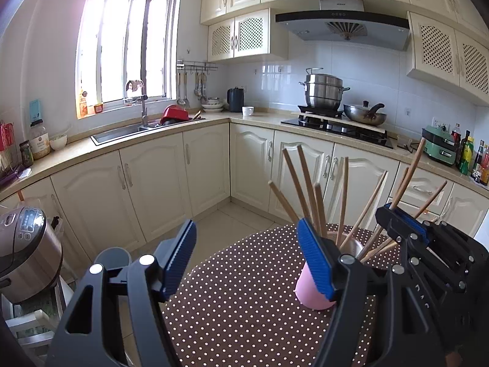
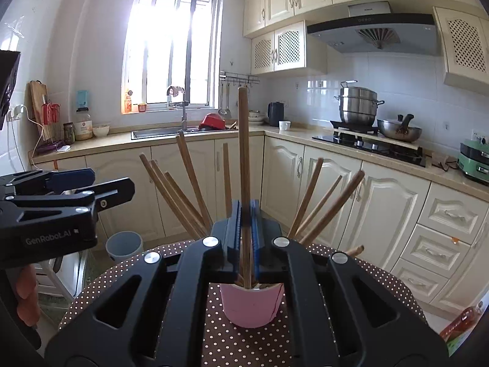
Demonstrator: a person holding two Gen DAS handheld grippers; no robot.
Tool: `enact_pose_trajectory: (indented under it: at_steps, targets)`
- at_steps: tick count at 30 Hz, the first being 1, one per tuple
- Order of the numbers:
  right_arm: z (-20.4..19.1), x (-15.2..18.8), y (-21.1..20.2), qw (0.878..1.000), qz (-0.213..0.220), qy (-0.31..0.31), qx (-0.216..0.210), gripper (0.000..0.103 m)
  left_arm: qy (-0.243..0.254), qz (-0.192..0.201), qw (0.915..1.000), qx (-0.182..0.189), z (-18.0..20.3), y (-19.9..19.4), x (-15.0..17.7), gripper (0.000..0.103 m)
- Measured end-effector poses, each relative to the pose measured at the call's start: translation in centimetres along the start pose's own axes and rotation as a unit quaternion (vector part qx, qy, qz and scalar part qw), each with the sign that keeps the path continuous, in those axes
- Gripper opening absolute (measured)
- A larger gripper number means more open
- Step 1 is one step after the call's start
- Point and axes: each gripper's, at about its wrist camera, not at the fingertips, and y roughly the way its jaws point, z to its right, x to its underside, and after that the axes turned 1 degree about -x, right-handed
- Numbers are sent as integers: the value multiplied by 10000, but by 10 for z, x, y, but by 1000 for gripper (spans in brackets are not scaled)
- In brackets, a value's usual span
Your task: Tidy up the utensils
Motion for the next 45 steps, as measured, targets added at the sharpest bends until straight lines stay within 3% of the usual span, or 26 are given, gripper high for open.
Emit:
enact_pose_trajectory:
  at_steps: [18, 29, 32, 34, 39, 45]
  targets:
    - [9, 10, 6, 9995, -175, 269, -26, 8, 42, -246, 9997, -12, -3, 5, 19, 68]
    - [11, 6, -19, 9993, -58, 378, -49, 8, 108, -364, 9993, -28, 6, 1, 19, 68]
    - [8, 5, -30, 9995, 12, 309, 23, 25, 156, -385, 9991, -16, 11, -4, 21, 71]
    - [9, 4, -39, 9995, 90, 304, 81, 45, 200, -358, 9992, -14, 14, -8, 22, 71]
    - [15, 1, -62, 9990, 160, 384, 158, 47, 246, -318, 9992, -4, 20, -21, 26, 75]
    - [21, -2, -91, 9978, 129, 526, 380, 65, 223, -308, 9992, 84, 22, -42, 27, 77]
